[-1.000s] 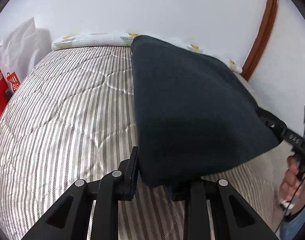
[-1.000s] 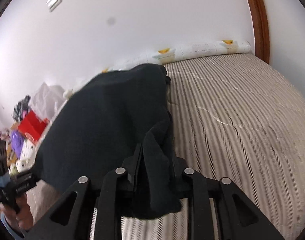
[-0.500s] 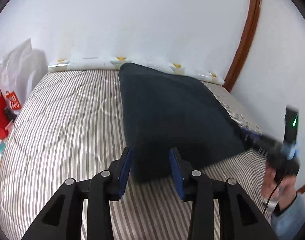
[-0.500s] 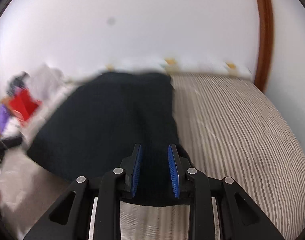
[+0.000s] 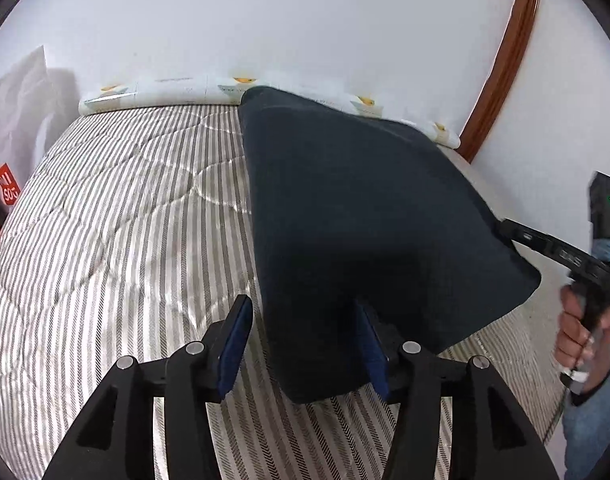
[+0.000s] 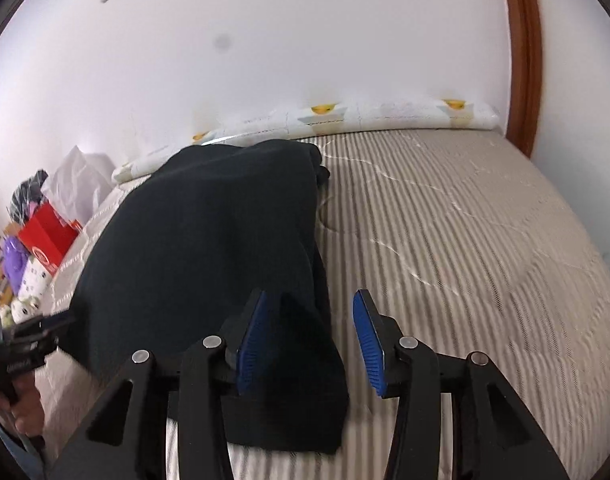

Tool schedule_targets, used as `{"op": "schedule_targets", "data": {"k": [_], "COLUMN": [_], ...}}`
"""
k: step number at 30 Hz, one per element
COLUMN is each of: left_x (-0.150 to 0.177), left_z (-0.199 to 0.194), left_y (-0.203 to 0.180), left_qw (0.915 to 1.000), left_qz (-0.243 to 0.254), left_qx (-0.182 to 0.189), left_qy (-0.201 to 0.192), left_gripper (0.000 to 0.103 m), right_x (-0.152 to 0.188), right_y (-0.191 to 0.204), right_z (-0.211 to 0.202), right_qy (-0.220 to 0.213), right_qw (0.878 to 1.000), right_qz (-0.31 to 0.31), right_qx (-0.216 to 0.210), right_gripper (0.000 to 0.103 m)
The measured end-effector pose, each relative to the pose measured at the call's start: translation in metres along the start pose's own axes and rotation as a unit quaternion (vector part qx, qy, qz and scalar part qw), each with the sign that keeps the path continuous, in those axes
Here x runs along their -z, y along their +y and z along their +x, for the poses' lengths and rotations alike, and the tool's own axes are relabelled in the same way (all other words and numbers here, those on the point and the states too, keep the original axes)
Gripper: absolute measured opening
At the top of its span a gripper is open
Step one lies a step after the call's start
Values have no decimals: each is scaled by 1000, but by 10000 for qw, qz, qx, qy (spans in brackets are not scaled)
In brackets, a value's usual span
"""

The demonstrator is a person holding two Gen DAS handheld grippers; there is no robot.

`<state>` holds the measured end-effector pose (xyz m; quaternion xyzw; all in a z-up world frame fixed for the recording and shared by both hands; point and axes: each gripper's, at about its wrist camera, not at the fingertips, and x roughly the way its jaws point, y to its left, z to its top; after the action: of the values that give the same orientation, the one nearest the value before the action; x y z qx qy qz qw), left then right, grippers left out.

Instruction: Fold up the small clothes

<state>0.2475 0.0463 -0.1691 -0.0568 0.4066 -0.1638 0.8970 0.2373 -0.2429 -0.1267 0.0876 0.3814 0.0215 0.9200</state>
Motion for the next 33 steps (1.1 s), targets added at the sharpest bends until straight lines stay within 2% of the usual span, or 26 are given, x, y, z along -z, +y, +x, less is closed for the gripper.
{"op": "schedule_targets", "data": {"k": [4, 6, 7, 8, 9, 11, 12, 14, 16, 18, 19, 20, 22, 26, 33], "left_x": [-12, -14, -14, -15, -15, -14, -14, -16, -21, -31, -39, -47, -63, -102, -142], "left_z": [4, 7, 8, 10, 10, 9, 7, 4, -1, -4, -4, -2, 3, 21, 65], "left_y": [3, 4, 4, 3, 4, 5, 7, 7, 5, 5, 6, 8, 11, 19, 28], "left_qw": [10000, 9999, 9999, 9998, 9998, 9997, 9997, 9998, 9997, 9995, 9994, 9993, 9992, 9989, 9990], "left_qz": [75, 84, 102, 138, 174, 191, 183, 180, 240, 274, 274, 262, 215, 110, -50], "left_qx": [-23, 16, 5, -31, -62, -36, 5, 65, -26, -101, -138, -206, -286, -359, -367], "left_qy": [28, 80, 91, 103, 104, 116, 138, 115, 2, -130, -154, -165, -191, -280, -264], "left_gripper": [58, 58, 60, 61, 63, 63, 63, 63, 63, 63, 63, 63, 62, 62, 61], "right_x": [-19, -24, -26, -28, -30, -30, -29, -28, -30, -40, -45, -53, -71, -100, -128], "right_y": [-6, -5, -2, 1, 3, -2, -7, -11, -7, -5, -5, -2, 3, 10, 1], "right_z": [33, 56, 62, 62, 57, 35, 31, 39, 44, 36, 32, 32, 38, 65, 116], "right_qy": [255, 600, 663, 527, 390, -185, -239, 79, 316, 189, 121, 104, 114, 245, 736], "right_qw": [9981, 9953, 9947, 9958, 9969, 9975, 9971, 9980, 9987, 9996, 9998, 9999, 9999, 9994, 9970], "right_qz": [418, 588, 580, 492, 352, 253, 289, 316, 164, 115, 99, 76, -23, -202, 228], "right_qx": [-362, -472, -521, -565, -577, -633, -662, -544, -365, -172, -99, -40, -39, 170, 78], "right_gripper": [45, 44, 32, 8, 8, 7, 7, 7, 9, 11, 18, 29, 44, 46, 46]}}
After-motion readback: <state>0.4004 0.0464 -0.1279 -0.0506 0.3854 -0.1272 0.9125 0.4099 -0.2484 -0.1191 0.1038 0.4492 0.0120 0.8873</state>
